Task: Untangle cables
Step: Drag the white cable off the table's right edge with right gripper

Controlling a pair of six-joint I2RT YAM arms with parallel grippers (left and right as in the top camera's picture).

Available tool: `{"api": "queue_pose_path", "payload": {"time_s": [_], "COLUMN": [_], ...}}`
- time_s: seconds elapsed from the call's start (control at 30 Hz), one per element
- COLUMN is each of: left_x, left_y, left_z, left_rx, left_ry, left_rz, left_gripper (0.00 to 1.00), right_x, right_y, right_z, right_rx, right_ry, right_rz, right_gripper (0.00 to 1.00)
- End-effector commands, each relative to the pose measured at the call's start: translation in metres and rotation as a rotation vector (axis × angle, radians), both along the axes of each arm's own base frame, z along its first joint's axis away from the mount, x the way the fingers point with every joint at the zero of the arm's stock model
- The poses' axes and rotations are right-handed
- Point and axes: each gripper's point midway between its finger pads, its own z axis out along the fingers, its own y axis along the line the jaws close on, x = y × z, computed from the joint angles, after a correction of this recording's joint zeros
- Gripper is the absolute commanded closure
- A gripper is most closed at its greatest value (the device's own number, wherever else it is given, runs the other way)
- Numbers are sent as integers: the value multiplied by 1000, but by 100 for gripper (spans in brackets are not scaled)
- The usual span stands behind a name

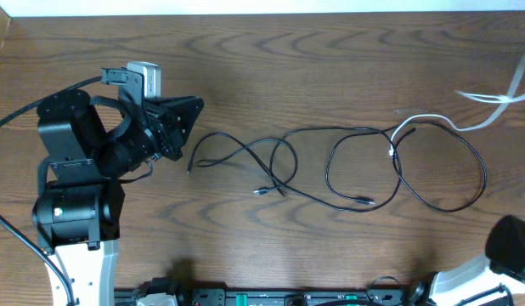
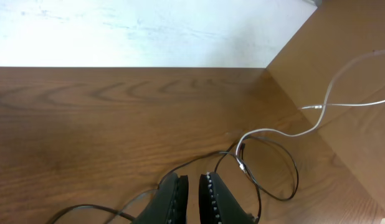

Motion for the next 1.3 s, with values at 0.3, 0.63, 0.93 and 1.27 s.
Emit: {"api": "queue_pose_path", "payload": {"time_s": [0.3,0.63,0.93,1.27], "left_x": [0,1,5,7], "left_y": [3,10,17,17], "left_z": [5,-7,-11,-14], "left_rx": [37,88,131,144], "left_ry": [-29,-15,-18,-18], "left_rz": [14,39,77,70], "left_gripper": [86,86,86,86], "right_x": [9,-13,-22,-65], "right_y": [203,279,286,260], "right_z": [12,31,104,193], "right_rx": [-68,-19,-7,-9], "right_ry": [-101,-215,-519,-833], "right_rz": [560,795,817,723], "right_gripper": [99,99,99,99]}}
